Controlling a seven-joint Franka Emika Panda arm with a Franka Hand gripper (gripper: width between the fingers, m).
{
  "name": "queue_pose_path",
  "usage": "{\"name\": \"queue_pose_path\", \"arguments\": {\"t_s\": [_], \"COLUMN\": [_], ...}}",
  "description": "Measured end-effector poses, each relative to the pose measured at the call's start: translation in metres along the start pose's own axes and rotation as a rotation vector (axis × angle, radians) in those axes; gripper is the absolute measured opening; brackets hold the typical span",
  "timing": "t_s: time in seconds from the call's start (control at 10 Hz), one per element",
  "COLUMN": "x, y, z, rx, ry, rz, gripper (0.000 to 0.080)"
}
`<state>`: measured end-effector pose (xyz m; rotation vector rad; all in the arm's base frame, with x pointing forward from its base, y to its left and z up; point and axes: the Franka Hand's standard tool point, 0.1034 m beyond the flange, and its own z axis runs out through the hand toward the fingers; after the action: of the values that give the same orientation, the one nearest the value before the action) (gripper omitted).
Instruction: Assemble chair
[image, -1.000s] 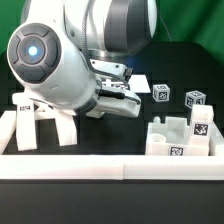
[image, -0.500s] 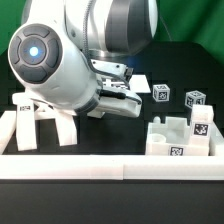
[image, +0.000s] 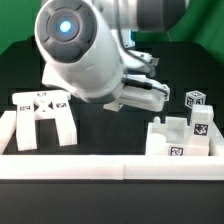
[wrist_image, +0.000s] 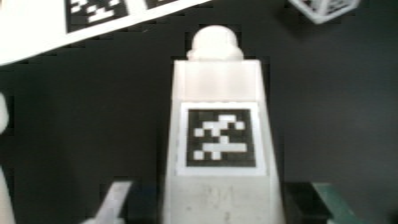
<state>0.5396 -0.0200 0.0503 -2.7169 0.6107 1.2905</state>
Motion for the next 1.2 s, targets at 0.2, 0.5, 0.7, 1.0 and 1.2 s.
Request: {"name": "queue_pose_path", "arguments": {"t_s": [0.2,0.5,0.7,1.0,1.2], "x": [0.000,0.006,0.012,-0.019,-0.012], "y": [-0.001,-0.004,-0.017,-0.042,-0.054], "z": [-0.003,-0.006,-0.024,-0.060,-0.077], "rx": [0.001,0.006,0.026,0.060,0.096], "ry": [0.011,0.045,0.166,0.339,0.498], "rz": [-0.007,-0.008,-0.021,-0.044,-0.058], "gripper": [0.0291,0.0291,0.0291,0.0291,0.0291]}}
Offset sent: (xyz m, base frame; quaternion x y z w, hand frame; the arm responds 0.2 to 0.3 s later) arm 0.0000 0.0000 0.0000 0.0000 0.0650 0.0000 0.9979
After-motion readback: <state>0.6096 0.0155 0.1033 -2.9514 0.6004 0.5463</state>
